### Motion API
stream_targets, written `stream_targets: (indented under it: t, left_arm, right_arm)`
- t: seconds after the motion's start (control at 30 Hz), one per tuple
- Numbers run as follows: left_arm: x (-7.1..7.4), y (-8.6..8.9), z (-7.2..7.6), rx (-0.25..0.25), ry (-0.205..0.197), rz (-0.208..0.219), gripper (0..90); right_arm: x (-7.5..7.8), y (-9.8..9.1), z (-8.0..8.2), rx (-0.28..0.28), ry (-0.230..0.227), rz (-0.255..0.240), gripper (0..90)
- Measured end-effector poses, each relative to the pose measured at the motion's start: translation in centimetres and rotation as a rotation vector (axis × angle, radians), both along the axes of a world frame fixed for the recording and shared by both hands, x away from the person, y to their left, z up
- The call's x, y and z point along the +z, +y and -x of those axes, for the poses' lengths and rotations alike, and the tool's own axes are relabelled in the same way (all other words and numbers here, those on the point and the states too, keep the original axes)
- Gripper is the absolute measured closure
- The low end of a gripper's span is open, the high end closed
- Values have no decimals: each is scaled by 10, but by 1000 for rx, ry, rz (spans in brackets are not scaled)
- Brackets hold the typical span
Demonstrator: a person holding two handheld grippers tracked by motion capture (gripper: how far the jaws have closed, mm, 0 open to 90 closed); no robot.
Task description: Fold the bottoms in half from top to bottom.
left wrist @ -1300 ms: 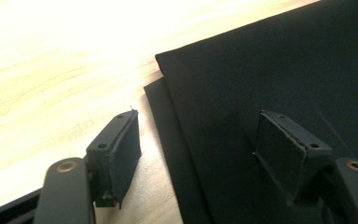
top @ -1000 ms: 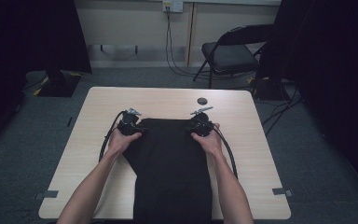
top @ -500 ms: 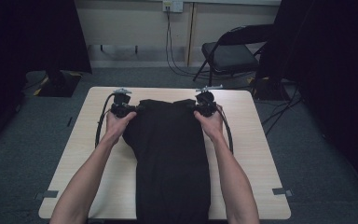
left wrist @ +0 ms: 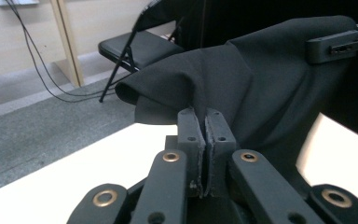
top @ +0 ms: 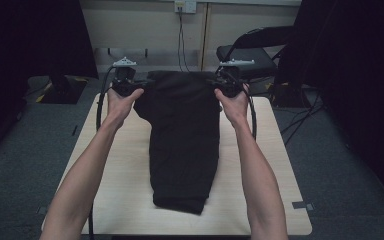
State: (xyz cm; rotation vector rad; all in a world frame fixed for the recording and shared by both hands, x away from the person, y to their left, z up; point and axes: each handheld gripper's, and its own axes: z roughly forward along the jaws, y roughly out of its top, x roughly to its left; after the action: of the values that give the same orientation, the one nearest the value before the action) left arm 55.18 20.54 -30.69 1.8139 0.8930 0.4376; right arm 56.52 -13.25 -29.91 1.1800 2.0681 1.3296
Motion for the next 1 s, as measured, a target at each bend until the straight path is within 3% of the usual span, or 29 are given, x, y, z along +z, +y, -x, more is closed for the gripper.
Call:
stream_targets:
  t: [0.13,0.2,0.3,0.37,0.47,0.63,0.67,0.77,0.83,0.9,0.93,1.0]
  left_arm:
    - [-10,9,24,-40,-18,18,871]
    - [-15,10,39,-57,-29,15,871]
    - [-24,9,60,-98,-37,20,871]
    - [-29,7,76,-116,-48,-12,870]
    - [-37,3,101,-163,-52,-13,869]
    - [-40,3,139,-215,-82,19,869]
    - [-41,5,147,-239,-72,46,869]
    - [-56,11,167,-256,-41,56,867]
    - [-72,13,179,-261,0,23,862]
    - [-93,16,190,-276,66,1,844]
    - [-99,17,193,-279,89,-1,831]
    - [-109,21,201,-275,106,-15,761]
  right_arm:
    - [-10,-8,25,54,-13,-41,868]
    - [-14,-11,43,79,-21,-24,867]
    - [-21,-14,67,116,-26,-39,867]
    - [-30,-14,83,134,-17,-32,866]
    - [-43,-13,106,166,-4,-22,865]
    - [-53,-16,148,211,-26,-24,864]
    - [-54,-18,156,210,-27,-17,863]
    - [-64,-29,179,224,-9,-54,859]
    - [-78,-35,196,232,7,-37,851]
    - [-99,-39,210,235,52,-26,833]
    - [-115,-40,217,244,102,-14,820]
    - [-133,-40,226,254,140,29,760]
